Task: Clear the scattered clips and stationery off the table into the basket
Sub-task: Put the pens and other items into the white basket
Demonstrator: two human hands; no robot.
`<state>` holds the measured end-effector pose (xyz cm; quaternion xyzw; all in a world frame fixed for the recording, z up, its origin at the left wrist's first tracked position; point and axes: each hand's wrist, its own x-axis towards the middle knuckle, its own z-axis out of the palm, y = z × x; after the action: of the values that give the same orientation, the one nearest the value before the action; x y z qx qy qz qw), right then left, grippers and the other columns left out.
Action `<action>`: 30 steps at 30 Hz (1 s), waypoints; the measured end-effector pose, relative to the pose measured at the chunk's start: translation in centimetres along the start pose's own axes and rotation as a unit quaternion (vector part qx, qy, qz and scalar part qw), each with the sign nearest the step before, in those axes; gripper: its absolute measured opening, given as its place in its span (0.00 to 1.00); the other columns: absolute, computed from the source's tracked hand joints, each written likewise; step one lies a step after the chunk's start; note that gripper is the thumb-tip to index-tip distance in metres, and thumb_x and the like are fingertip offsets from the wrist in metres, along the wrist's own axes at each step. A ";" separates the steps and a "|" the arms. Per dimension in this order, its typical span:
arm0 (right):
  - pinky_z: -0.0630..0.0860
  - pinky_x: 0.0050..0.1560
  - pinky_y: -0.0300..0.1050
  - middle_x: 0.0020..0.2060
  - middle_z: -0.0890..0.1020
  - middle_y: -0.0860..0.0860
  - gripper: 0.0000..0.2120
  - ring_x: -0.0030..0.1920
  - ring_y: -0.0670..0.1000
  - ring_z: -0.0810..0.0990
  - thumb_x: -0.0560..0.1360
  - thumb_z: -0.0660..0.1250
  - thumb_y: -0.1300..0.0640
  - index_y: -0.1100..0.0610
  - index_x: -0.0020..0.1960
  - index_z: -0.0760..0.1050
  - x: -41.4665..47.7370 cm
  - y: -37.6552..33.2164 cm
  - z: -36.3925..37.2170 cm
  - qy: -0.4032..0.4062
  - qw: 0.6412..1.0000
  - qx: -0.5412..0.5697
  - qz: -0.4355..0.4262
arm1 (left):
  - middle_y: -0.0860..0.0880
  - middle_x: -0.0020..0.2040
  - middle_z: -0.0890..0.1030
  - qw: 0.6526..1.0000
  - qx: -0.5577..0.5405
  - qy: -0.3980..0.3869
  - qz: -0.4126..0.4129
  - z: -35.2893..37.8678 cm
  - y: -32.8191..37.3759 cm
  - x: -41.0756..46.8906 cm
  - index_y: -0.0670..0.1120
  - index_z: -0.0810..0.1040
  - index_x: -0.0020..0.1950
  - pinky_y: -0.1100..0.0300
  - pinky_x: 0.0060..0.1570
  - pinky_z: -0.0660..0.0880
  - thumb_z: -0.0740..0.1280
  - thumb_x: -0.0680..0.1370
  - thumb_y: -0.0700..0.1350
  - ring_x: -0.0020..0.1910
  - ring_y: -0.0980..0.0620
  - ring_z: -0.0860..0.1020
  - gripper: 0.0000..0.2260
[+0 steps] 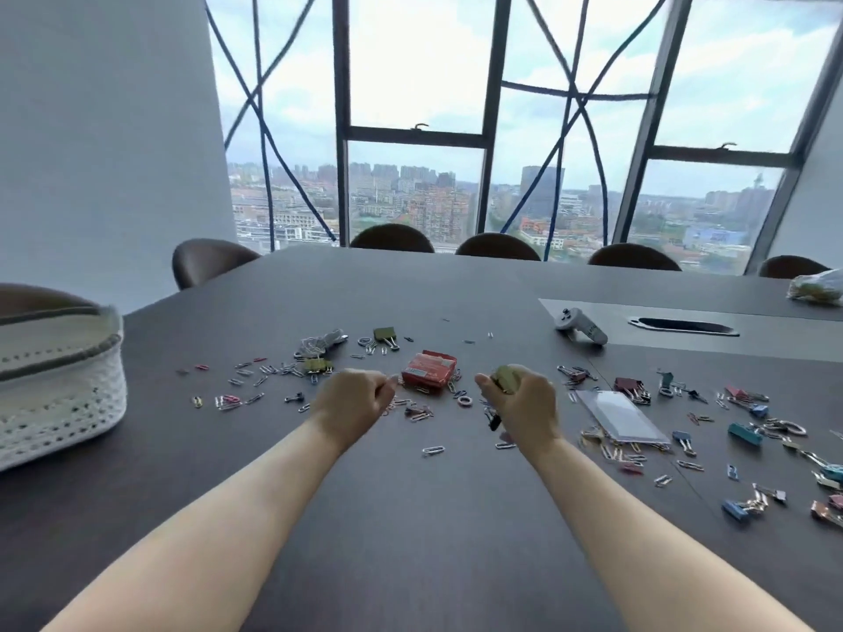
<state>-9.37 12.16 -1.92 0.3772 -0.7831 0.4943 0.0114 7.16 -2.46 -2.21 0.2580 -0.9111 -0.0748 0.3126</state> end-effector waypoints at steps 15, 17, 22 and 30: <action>0.68 0.16 0.36 0.30 0.73 0.54 0.17 0.25 0.49 0.68 0.71 0.71 0.52 0.54 0.29 0.68 -0.8 -27.5 23.6 -0.209 0.946 0.210 -0.133 | 0.50 0.27 0.71 0.944 0.151 0.140 -0.258 -24.4 -24.3 -5.7 0.44 0.70 0.34 0.58 0.29 0.63 0.57 0.80 0.54 0.29 0.49 0.71 0.19; 0.68 0.15 0.37 0.27 0.71 0.51 0.18 0.24 0.49 0.67 0.72 0.71 0.53 0.52 0.28 0.66 -0.9 -28.8 25.3 -0.209 0.945 0.205 -0.148 | 0.51 0.32 0.75 0.946 0.143 0.051 -0.286 -24.2 -26.2 -6.1 0.45 0.75 0.38 0.59 0.34 0.68 0.59 0.78 0.56 0.35 0.49 0.75 0.17; 0.78 0.33 0.58 0.26 0.71 0.49 0.14 0.29 0.52 0.69 0.71 0.71 0.52 0.59 0.33 0.72 -0.9 -30.7 29.1 -0.206 0.941 0.195 -0.185 | 0.49 0.55 0.73 0.953 0.116 -0.084 -0.267 -24.2 -28.3 -6.7 0.48 0.82 0.52 0.53 0.59 0.69 0.65 0.75 0.55 0.56 0.52 0.71 0.14; 0.65 0.21 0.32 0.29 0.71 0.49 0.15 0.28 0.46 0.68 0.72 0.69 0.50 0.51 0.32 0.67 -1.2 -33.5 33.4 -0.261 0.915 0.178 -0.249 | 0.54 0.37 0.81 0.957 0.191 -0.026 -0.216 -26.6 -27.7 -8.2 0.47 0.82 0.49 0.60 0.46 0.74 0.68 0.74 0.54 0.35 0.57 0.78 0.12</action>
<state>23.49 -20.90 6.18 0.6715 -0.5380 0.4905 -0.1383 40.59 -21.30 6.32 0.5017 -0.8387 0.0279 0.2098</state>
